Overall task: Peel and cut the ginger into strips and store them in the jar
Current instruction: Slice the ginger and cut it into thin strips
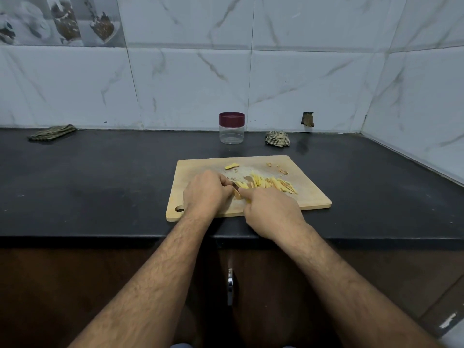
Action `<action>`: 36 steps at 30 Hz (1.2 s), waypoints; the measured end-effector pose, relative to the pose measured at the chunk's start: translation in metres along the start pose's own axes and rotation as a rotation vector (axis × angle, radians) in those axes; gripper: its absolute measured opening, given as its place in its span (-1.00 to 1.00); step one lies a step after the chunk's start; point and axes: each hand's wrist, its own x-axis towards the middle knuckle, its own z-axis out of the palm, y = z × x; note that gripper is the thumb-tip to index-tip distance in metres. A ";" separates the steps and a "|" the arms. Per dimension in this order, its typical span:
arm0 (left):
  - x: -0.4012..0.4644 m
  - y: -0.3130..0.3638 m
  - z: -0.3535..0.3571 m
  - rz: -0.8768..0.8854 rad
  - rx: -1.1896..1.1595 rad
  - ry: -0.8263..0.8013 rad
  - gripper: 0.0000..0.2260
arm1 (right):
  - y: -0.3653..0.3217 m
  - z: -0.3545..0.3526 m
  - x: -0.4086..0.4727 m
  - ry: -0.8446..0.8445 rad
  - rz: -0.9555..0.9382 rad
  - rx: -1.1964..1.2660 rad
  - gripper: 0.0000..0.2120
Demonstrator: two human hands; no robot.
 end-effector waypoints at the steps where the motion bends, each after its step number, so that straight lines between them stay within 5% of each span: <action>1: 0.000 0.000 0.000 0.000 -0.002 0.000 -0.90 | -0.001 0.000 0.000 -0.005 -0.005 -0.016 -0.46; 18: 0.017 0.001 -0.010 0.023 0.031 -0.111 -0.78 | 0.019 0.000 -0.035 0.043 0.066 0.052 -0.50; 36: 0.025 -0.001 -0.008 -0.032 -0.027 -0.135 -0.90 | 0.008 -0.005 -0.008 0.029 -0.026 0.056 -0.51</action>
